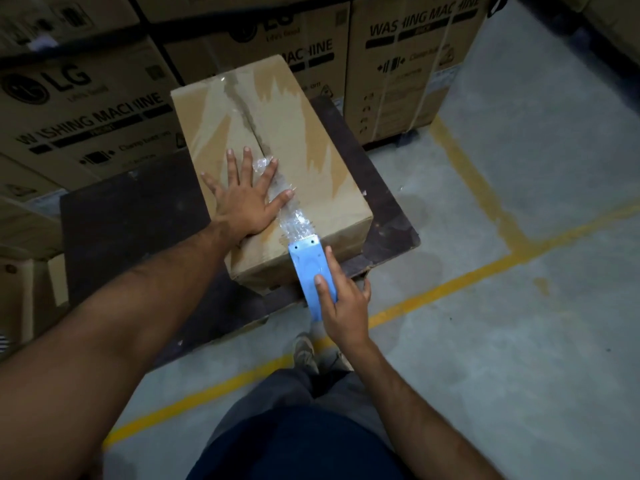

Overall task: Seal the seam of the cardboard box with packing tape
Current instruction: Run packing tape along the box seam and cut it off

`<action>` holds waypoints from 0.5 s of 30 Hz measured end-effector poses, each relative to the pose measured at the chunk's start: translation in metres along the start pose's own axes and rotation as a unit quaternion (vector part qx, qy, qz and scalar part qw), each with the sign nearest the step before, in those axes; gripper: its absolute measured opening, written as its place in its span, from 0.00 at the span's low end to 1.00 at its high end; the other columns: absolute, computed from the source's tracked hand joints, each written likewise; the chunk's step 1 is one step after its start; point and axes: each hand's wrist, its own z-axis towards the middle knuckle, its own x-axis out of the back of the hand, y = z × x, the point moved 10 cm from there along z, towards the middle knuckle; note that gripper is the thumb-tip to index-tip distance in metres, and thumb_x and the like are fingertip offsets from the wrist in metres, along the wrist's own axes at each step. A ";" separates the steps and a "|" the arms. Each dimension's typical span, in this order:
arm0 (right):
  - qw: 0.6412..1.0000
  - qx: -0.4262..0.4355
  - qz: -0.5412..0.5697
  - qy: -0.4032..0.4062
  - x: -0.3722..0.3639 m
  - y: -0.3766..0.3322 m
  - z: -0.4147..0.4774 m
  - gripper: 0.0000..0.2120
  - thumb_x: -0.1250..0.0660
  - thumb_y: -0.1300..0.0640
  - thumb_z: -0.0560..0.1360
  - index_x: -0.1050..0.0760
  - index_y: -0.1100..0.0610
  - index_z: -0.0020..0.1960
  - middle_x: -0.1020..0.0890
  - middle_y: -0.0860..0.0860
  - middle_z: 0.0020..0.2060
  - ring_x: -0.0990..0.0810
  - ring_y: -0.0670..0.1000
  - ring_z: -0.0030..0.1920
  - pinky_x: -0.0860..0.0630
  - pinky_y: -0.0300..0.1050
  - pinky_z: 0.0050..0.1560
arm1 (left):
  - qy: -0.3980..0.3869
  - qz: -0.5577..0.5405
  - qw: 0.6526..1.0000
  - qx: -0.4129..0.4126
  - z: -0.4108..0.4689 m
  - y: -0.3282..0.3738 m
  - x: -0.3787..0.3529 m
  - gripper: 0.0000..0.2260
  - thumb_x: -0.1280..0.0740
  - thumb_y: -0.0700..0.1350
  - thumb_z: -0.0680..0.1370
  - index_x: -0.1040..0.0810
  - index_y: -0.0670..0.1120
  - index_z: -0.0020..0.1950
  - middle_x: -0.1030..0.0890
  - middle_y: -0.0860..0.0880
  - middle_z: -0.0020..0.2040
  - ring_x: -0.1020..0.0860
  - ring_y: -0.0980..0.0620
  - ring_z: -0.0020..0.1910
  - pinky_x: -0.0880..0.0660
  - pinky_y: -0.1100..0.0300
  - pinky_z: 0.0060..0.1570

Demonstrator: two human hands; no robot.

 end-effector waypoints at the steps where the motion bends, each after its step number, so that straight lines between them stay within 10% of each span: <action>1: 1.000 -0.003 0.004 -0.003 0.000 0.000 0.000 0.29 0.53 0.29 0.84 0.45 0.34 0.83 0.13 0.47 0.58 0.18 0.49 0.60 0.47 0.74 0.81 | 0.000 0.001 1.000 -0.001 0.001 0.000 0.000 0.40 0.61 0.80 0.76 0.58 0.65 0.85 0.63 0.46 0.88 0.68 0.37 0.85 0.61 0.15 0.72; 15: 0.997 -0.052 0.044 -0.040 -0.004 0.000 -0.004 0.26 0.43 0.37 0.85 0.40 0.35 0.82 0.25 0.31 0.64 0.20 0.44 0.62 0.48 0.72 0.82 | 0.005 0.005 1.000 -0.006 0.002 0.001 0.000 0.40 0.62 0.80 0.76 0.56 0.65 0.85 0.63 0.44 0.88 0.66 0.36 0.85 0.61 0.14 0.70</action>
